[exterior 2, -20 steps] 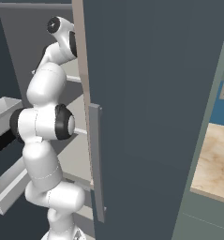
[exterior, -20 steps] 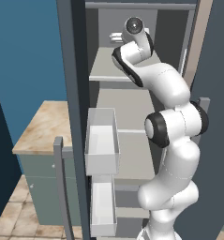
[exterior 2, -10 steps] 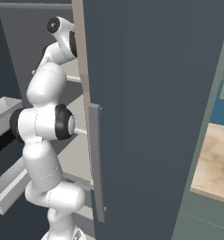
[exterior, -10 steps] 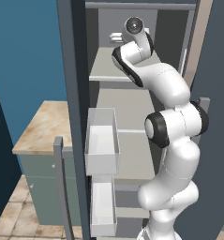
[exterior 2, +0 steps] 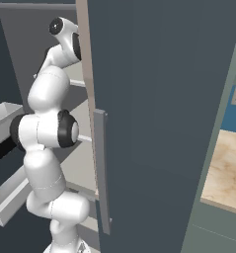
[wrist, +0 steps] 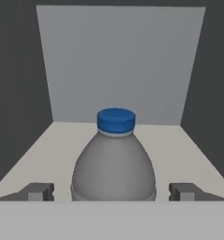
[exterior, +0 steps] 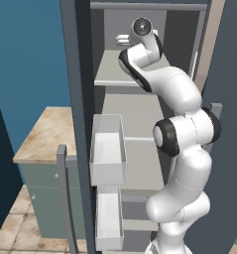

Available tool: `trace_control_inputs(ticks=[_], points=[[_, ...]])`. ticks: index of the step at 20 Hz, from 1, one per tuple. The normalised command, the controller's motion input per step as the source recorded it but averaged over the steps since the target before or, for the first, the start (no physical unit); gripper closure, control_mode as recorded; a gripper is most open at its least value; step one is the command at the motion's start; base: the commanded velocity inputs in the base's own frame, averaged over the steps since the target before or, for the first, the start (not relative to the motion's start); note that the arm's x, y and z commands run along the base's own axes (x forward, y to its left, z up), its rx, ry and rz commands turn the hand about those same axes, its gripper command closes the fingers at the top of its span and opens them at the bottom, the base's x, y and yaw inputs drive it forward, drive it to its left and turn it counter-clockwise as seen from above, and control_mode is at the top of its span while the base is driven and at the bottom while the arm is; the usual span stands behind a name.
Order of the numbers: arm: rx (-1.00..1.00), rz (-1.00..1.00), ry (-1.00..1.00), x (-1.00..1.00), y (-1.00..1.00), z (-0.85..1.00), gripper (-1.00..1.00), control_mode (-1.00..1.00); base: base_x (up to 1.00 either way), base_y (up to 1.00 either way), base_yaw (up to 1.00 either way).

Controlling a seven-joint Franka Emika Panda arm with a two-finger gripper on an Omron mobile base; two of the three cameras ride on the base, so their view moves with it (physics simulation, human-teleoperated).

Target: Take the bottled waters from the counter and place them in the freezer to freeze. Close the freezer door after placing the bottles.

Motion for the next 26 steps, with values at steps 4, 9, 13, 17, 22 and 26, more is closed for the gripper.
trace_control_inputs(ticks=[4,9,13,17,22,26], points=[[0.00,0.00,0.00,-0.28,0.04,0.00,-1.00,-1.00,0.00,0.00,0.00],[0.00,0.00,-0.02,-0.53,0.00,0.00,-1.00,-1.00,0.00,0.00,0.00],[0.00,0.00,-0.09,-0.60,0.00,0.00,-1.00,-1.00,0.00,0.00,0.00],[0.00,0.00,-0.10,-0.64,0.00,0.00,-1.00,-1.00,0.00,0.00,0.00],[0.07,0.03,-0.06,-0.75,0.00,0.06,-1.00,-1.00,0.00,0.00,0.00],[0.06,0.06,0.00,-0.89,0.00,0.18,-1.00,-1.00,0.00,0.00,0.00]])
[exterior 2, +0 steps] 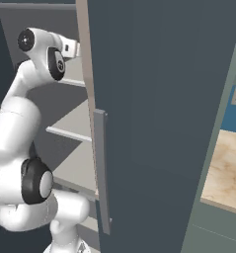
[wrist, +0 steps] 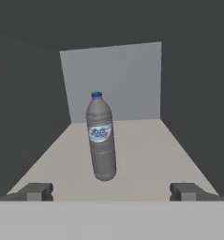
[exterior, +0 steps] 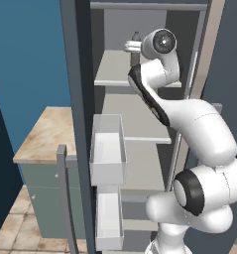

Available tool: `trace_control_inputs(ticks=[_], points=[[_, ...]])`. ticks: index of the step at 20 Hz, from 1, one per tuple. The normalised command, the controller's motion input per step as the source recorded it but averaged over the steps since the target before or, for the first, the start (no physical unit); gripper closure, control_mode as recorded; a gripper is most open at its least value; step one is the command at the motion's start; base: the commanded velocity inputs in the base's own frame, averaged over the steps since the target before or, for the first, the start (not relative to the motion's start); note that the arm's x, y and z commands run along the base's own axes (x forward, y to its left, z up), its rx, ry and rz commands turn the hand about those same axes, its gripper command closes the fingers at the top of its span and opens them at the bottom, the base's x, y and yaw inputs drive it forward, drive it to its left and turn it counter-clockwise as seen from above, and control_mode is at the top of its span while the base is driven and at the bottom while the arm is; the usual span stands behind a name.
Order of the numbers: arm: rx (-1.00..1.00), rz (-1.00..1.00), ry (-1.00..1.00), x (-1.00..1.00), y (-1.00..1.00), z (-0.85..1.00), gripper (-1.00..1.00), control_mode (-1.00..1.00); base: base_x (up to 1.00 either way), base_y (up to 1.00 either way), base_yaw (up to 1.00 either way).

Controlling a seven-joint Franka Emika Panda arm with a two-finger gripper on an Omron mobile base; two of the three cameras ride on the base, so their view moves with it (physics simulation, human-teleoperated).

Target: Take the bottled waters from the counter and place them in the freezer to freeze. Close the freezer door after placing the bottles.

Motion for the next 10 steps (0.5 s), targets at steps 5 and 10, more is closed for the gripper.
trace_control_inputs(ticks=[5,10], points=[[0.05,0.11,0.00,-1.00,0.00,0.17,-1.00,-1.00,0.00,0.00,0.00],[0.00,0.09,0.00,-1.00,0.00,0.13,-1.00,-1.00,0.00,0.00,0.00]])
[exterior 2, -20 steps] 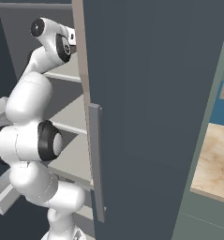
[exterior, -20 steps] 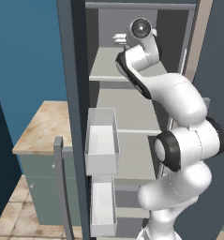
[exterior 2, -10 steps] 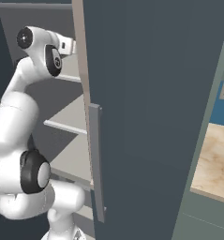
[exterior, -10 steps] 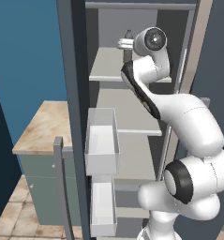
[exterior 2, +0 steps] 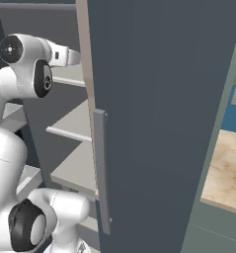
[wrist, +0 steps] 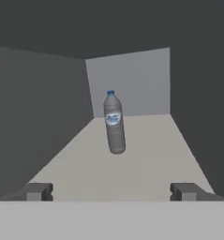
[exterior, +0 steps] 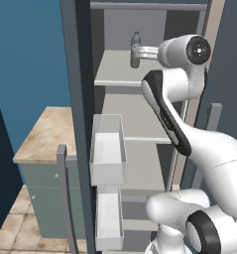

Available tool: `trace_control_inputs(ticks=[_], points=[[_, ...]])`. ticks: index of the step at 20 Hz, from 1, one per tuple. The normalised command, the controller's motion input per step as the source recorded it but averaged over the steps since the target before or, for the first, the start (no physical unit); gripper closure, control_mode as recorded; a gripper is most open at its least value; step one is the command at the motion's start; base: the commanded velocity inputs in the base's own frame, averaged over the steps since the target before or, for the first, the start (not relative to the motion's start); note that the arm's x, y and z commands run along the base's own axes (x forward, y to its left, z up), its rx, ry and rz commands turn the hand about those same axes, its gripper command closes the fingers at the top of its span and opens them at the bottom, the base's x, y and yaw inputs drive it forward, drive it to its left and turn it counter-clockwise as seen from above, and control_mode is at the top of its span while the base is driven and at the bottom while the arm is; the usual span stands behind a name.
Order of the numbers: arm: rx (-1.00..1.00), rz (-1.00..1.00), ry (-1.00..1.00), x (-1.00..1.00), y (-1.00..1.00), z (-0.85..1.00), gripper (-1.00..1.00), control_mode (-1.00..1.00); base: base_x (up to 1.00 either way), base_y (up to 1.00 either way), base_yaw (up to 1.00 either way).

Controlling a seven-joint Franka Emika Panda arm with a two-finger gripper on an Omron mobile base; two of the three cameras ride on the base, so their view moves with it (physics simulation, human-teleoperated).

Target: Take the bottled waters from the counter and place them in the freezer to freeze. Close the freezer door after placing the bottles.

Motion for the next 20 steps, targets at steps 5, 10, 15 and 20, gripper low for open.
trace_control_inputs(ticks=[5,10,15,20], points=[[-0.01,0.04,-0.01,-1.00,0.00,0.01,-1.00,-1.00,0.00,0.00,0.00],[0.00,0.01,0.01,-1.00,0.00,0.00,-1.00,-1.00,0.00,0.00,0.00],[0.01,0.00,0.09,-1.00,-0.21,0.00,-1.00,-1.00,0.00,0.00,0.00],[0.00,0.00,0.10,-1.00,-0.33,-0.06,-1.00,-1.00,0.00,0.00,0.00]])
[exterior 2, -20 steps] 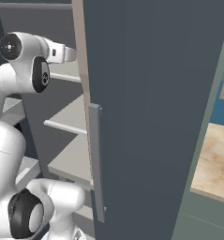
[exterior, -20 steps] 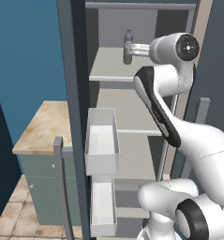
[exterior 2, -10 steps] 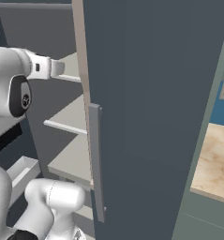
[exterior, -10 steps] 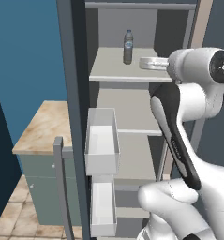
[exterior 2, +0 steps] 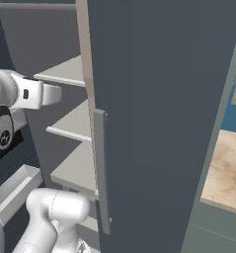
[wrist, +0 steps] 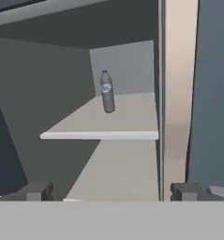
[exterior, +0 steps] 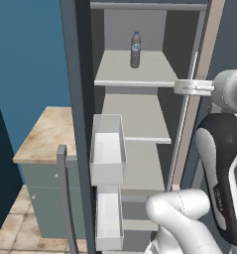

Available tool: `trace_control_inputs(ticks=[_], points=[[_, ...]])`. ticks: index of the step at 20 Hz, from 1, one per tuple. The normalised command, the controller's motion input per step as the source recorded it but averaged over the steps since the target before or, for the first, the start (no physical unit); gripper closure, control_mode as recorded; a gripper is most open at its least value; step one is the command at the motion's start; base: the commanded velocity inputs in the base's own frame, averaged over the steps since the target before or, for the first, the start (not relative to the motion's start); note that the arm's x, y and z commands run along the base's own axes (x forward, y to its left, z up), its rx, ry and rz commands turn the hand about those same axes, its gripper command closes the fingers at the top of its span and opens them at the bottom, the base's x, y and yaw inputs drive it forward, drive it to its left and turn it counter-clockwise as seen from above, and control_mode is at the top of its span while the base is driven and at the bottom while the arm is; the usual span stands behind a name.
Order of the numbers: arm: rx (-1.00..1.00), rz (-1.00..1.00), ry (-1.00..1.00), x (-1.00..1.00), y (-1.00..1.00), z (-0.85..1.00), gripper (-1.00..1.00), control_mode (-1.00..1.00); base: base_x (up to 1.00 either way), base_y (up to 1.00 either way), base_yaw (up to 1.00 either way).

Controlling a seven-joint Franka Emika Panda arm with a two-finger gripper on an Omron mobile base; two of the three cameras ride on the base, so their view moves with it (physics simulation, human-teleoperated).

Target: Take the bottled waters from the counter and place them in the freezer to freeze. Close the freezer door after placing the bottles.

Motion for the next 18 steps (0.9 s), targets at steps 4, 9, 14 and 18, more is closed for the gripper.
trace_control_inputs(ticks=[4,9,14,18], points=[[0.00,0.00,0.08,-1.00,-0.29,-0.01,-1.00,-1.00,0.00,0.00,0.00],[-0.02,0.00,0.14,-1.00,-0.19,-0.01,-1.00,-1.00,0.00,0.00,0.00],[-0.04,0.00,0.25,-0.79,-0.31,-0.21,-1.00,-1.00,0.00,0.00,0.00],[-0.02,0.00,0.27,-0.45,-0.29,-0.37,-1.00,-1.00,0.00,0.00,0.00]])
